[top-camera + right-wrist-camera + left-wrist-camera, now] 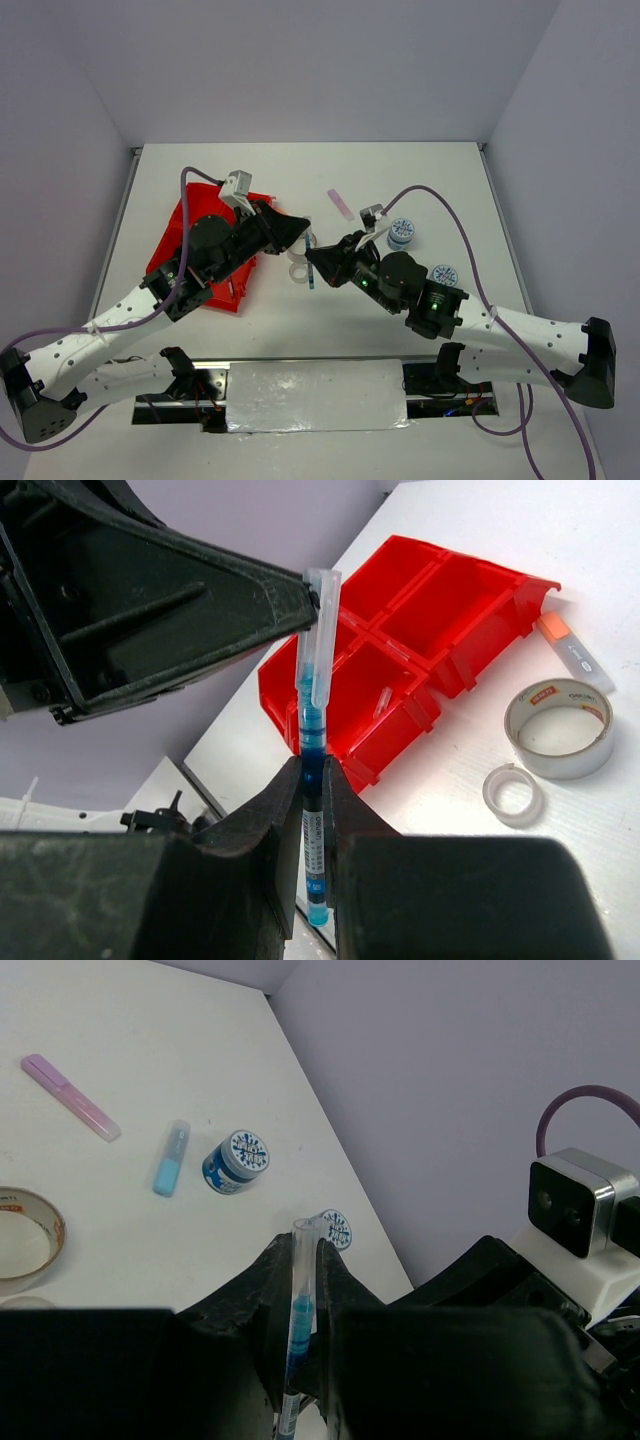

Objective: Sort the stationery into containers
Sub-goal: Close the pen cap on the pen.

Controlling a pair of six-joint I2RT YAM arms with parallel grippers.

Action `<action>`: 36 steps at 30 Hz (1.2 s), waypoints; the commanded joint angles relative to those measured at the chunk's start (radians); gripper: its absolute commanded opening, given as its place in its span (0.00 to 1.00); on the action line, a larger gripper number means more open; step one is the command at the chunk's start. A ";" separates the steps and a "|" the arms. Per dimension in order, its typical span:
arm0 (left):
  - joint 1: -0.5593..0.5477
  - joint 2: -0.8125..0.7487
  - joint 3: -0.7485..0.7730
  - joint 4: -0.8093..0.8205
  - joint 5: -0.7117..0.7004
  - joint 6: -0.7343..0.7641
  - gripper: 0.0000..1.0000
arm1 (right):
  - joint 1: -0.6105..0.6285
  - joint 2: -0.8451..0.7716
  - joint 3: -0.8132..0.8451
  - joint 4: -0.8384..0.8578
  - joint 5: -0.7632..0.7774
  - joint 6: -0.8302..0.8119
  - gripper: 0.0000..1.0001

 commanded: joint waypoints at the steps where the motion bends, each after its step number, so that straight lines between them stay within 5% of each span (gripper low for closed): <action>1: -0.004 0.001 0.027 0.043 0.033 0.028 0.00 | -0.008 0.002 0.060 0.028 0.034 -0.001 0.00; 20: -0.004 -0.028 -0.010 0.085 0.046 0.041 0.07 | -0.025 -0.029 0.031 0.163 0.020 -0.058 0.00; 36: -0.005 -0.069 -0.057 0.233 0.177 0.126 0.37 | -0.024 -0.053 0.008 0.212 -0.017 -0.174 0.00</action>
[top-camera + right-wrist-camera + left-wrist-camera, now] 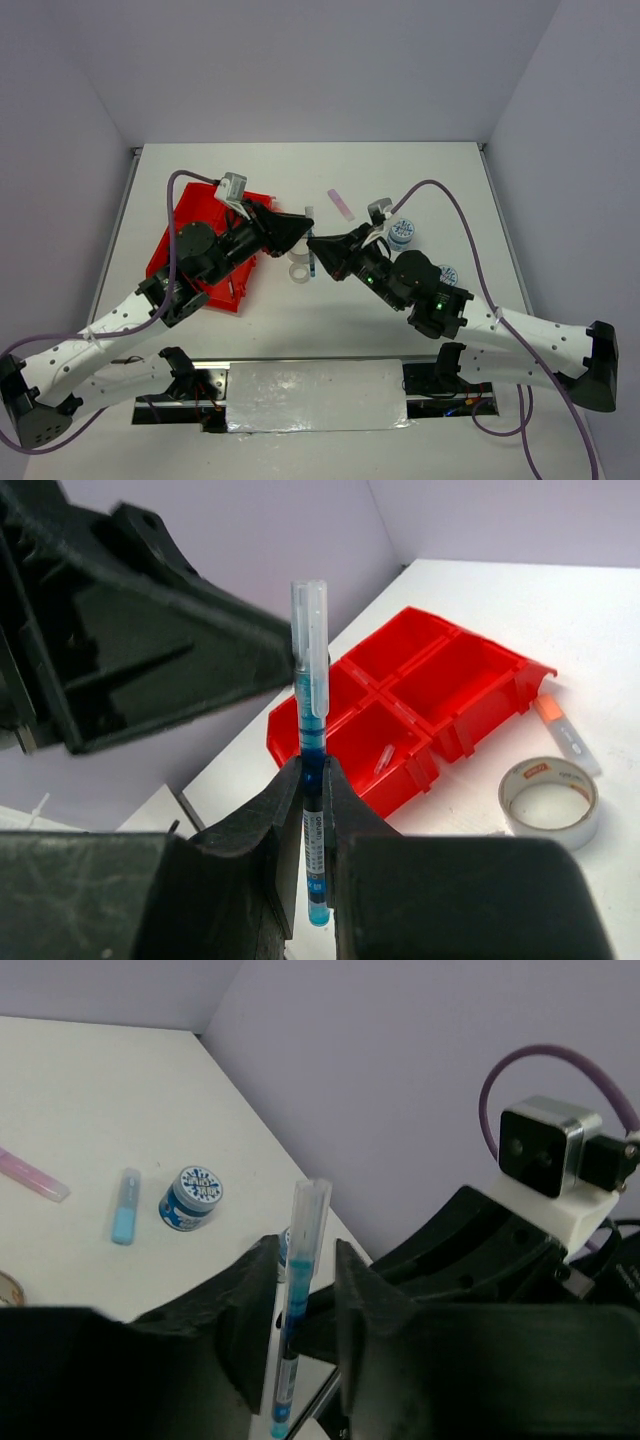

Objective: Sort the stationery into containers
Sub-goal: Close the pen cap on the pen.

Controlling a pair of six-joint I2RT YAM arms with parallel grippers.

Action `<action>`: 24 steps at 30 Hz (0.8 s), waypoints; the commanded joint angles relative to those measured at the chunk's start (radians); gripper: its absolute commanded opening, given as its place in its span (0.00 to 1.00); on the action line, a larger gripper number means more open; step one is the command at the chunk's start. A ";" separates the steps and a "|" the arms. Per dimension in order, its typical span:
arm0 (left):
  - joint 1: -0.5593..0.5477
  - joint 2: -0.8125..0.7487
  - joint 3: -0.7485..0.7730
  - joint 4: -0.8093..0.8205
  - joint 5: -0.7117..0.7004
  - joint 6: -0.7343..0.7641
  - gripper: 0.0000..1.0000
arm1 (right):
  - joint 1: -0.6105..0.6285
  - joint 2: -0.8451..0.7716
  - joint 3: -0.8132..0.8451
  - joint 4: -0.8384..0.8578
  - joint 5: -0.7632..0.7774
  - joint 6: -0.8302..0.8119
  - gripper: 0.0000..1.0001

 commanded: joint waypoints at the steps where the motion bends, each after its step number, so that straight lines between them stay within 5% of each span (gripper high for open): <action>1: -0.007 -0.024 -0.009 0.072 0.081 0.044 0.43 | -0.007 -0.031 0.006 0.094 0.010 -0.047 0.00; 7: -0.007 -0.043 -0.028 0.104 0.105 0.079 0.54 | -0.007 -0.046 -0.002 0.102 -0.010 -0.062 0.00; 24: -0.007 -0.041 -0.068 0.181 0.139 0.093 0.46 | -0.006 -0.046 0.003 0.102 -0.103 -0.068 0.00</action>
